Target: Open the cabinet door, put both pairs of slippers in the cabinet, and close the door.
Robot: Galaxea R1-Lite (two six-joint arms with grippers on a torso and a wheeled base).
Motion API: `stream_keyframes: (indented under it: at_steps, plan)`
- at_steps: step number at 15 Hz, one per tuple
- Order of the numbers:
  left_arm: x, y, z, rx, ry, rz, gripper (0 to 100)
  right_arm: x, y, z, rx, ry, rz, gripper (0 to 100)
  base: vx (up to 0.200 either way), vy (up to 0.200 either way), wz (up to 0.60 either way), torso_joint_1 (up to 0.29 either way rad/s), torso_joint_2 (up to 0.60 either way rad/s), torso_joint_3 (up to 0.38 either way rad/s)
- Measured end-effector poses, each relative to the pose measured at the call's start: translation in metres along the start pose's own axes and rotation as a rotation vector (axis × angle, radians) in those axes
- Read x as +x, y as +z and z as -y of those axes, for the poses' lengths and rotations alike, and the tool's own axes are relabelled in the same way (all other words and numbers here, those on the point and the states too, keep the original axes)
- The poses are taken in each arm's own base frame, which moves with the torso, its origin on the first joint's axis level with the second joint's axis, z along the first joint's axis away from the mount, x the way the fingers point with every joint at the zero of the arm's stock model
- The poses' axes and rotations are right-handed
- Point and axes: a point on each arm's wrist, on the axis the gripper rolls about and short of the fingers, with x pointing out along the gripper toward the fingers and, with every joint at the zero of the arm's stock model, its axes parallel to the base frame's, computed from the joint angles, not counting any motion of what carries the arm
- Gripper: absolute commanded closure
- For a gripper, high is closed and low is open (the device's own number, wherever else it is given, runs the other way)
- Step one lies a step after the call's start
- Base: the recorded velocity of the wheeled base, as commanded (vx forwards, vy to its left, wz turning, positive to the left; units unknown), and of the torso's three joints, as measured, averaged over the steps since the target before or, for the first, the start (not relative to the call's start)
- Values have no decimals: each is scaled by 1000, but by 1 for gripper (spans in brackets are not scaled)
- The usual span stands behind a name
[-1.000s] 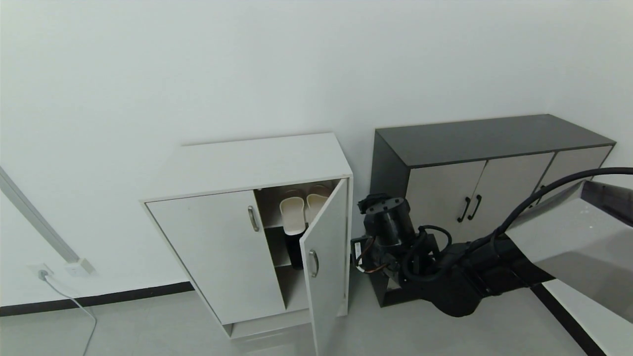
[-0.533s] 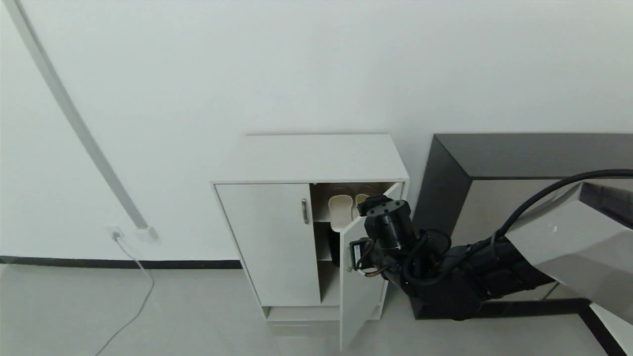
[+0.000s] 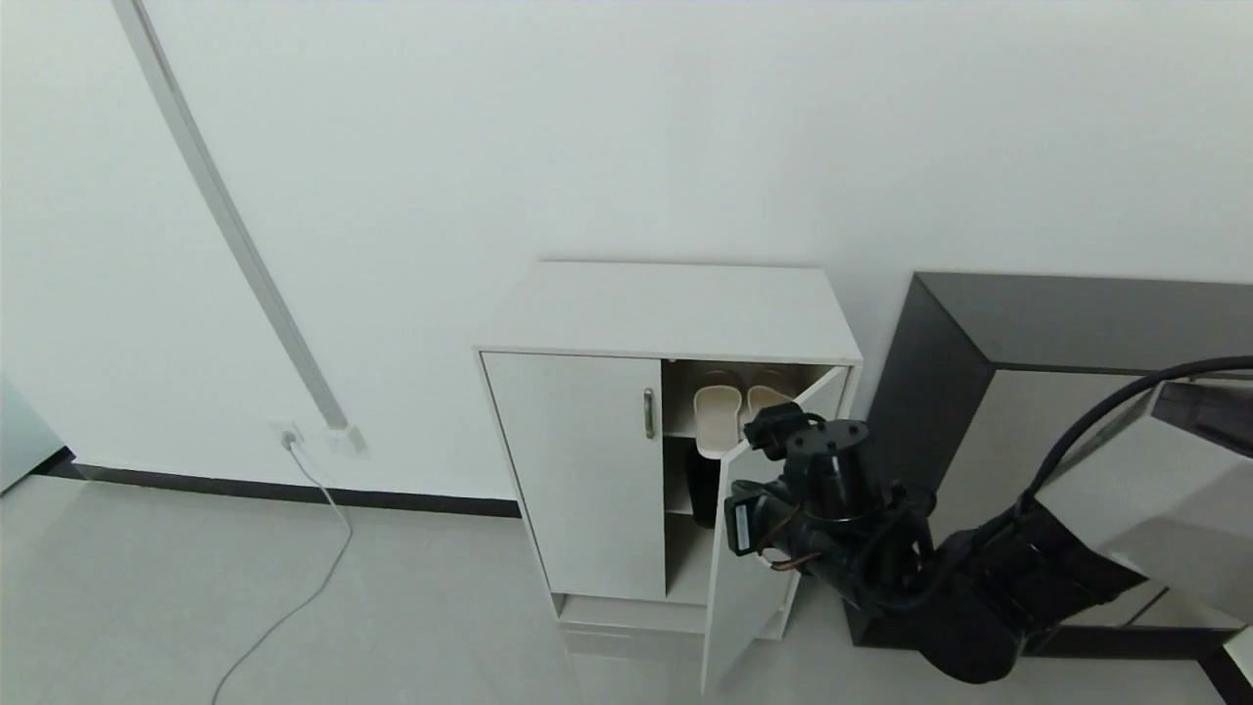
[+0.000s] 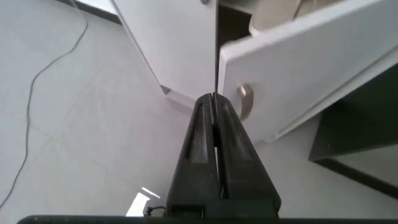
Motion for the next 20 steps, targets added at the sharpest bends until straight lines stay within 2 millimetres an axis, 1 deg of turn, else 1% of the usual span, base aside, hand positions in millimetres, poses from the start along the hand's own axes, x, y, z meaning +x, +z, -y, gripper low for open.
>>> stream_keyframes:
  at_steps: [3,5,10,13,18,20]
  plan:
    - [0,0,0,3,-2,0,100,-22,-17,16,-3,1,-28,100,200,0,0,4,2,4]
    - [0,0,0,3,-2,-1,100,-33,-24,24,0,-6,-27,100,200,0,0,-15,-2,2]
    - [0,0,0,3,-2,-1,100,-47,-34,33,-3,-21,-52,100,0,0,0,0,0,0]
    - [0,0,0,3,-3,0,100,-43,-35,33,-2,-24,-52,100,0,0,0,0,0,0]
    - [0,0,0,3,-2,-1,100,-19,-29,26,6,-18,-21,100,0,0,0,0,0,0]
    - [0,0,0,3,-3,-1,100,-6,-25,25,11,-22,1,100,0,0,0,0,0,0]
